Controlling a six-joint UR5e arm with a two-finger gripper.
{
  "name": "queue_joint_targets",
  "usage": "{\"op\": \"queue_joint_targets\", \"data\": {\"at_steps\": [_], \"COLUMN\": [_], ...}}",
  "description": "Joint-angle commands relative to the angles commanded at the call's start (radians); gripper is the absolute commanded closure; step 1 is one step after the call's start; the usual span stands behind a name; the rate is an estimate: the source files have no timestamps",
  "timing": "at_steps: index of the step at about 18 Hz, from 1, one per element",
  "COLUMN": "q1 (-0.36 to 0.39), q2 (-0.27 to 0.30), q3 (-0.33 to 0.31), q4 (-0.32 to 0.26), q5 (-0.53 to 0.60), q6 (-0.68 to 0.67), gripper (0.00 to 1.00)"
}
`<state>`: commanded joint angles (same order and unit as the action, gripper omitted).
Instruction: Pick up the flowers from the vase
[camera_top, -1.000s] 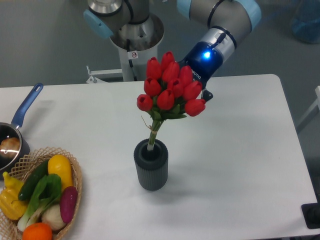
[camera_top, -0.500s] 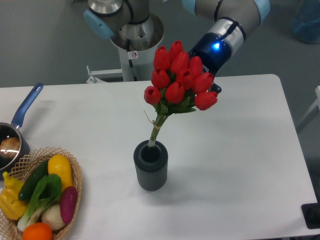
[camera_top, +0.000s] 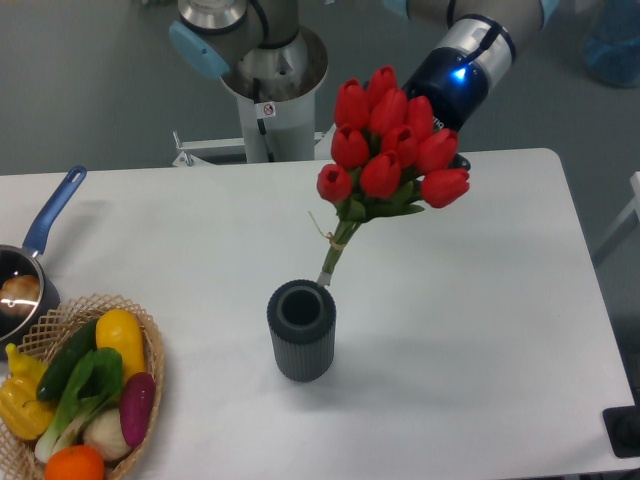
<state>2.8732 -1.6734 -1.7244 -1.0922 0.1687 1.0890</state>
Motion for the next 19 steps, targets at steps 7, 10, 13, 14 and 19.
{"op": "queue_joint_targets", "data": {"at_steps": [7,10,13,14,19], "q1": [0.052,0.046,0.064,0.069,0.069], "q2": [-0.035,-0.039,-0.039,-0.039,-0.039], "q3": [0.017,0.017,0.011,0.008,0.003], "q4": [0.000,0.000,-0.002,-0.002,-0.002], "q5": [0.066,0.113,0.144,0.149,0.152], "q6": [0.066,0.095,0.117,0.118,0.118], "gripper": [0.48,0.48,0.48,0.47,0.47]}}
